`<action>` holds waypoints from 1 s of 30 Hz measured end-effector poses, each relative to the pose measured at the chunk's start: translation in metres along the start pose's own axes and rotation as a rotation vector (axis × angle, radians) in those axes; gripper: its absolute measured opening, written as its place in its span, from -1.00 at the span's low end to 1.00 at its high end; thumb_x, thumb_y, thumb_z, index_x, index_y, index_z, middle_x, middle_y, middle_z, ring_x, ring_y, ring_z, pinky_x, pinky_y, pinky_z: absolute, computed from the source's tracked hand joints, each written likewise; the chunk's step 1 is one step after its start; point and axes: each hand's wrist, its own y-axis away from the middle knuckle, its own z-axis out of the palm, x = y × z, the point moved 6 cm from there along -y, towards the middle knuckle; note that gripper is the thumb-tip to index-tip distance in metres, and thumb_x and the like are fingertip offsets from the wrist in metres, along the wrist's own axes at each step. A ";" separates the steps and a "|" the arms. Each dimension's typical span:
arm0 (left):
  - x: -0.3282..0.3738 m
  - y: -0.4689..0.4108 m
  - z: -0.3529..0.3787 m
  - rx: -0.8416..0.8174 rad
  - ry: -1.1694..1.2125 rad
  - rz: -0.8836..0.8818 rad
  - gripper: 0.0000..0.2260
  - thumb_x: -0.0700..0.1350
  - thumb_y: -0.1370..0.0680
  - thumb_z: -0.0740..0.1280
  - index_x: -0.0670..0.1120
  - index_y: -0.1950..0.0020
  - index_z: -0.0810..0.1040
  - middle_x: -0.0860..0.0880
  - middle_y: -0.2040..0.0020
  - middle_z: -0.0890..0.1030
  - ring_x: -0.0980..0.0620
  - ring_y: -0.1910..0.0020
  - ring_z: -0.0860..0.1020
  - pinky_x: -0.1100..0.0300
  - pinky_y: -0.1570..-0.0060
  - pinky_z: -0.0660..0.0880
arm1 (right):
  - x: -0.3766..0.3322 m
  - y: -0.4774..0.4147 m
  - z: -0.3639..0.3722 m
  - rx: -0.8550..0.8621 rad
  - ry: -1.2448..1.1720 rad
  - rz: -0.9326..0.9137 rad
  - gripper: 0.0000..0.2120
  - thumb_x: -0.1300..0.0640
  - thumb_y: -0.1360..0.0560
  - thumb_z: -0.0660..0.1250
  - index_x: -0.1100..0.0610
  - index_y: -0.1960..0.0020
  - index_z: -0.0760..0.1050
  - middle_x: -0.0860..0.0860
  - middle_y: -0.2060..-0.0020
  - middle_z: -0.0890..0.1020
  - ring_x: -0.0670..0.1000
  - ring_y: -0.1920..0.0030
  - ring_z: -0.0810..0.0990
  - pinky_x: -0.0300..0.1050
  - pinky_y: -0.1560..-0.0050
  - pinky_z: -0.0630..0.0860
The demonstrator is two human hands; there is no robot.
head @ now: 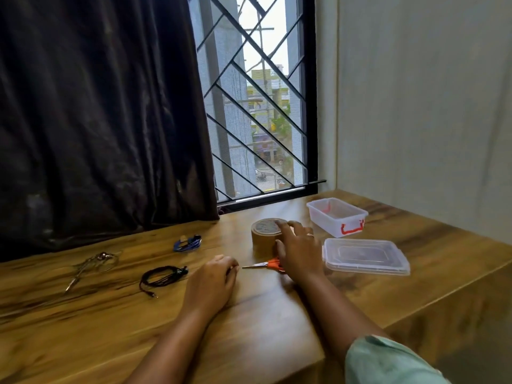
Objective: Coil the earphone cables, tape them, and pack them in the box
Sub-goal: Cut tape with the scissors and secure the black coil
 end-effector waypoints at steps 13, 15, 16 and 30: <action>-0.031 -0.068 0.040 -0.074 0.272 -0.176 -0.62 0.06 -0.47 0.41 0.03 -0.26 0.55 0.07 -0.12 0.63 0.16 0.13 0.55 0.22 0.07 0.51 | -0.027 -0.044 0.044 -0.204 -0.038 -0.270 -0.77 0.04 -0.58 0.13 0.00 -0.18 0.46 -0.03 -0.20 0.57 0.01 -0.23 0.49 -0.02 -0.17 0.07; -0.035 -0.068 0.042 -0.068 0.321 -0.195 -0.66 0.06 -0.43 0.45 0.01 -0.18 0.60 0.06 -0.07 0.66 0.19 0.12 0.57 0.26 0.10 0.50 | -0.033 -0.042 0.047 -0.197 -0.042 -0.298 -0.77 0.02 -0.60 0.08 0.01 -0.16 0.45 -0.04 -0.16 0.58 0.01 -0.19 0.51 -0.03 -0.15 0.07; -0.036 -0.068 0.041 -0.041 0.341 -0.210 -0.68 0.03 -0.42 0.46 0.00 -0.15 0.62 0.05 -0.04 0.67 0.20 0.12 0.57 0.30 0.12 0.47 | -0.036 -0.041 0.047 -0.186 -0.043 -0.312 -0.76 0.01 -0.62 0.07 0.01 -0.16 0.45 -0.04 -0.15 0.58 0.02 -0.17 0.52 -0.03 -0.15 0.07; -0.028 -0.062 0.029 0.137 0.238 -0.182 -0.94 -0.07 -0.47 0.40 0.09 0.20 0.60 0.12 0.28 0.60 0.14 0.26 0.55 0.10 0.27 0.55 | -0.046 -0.036 0.037 -0.018 -0.042 -0.280 -0.73 -0.03 -0.61 0.07 -0.01 -0.17 0.47 -0.05 -0.08 0.63 0.02 -0.02 0.59 -0.07 -0.07 0.10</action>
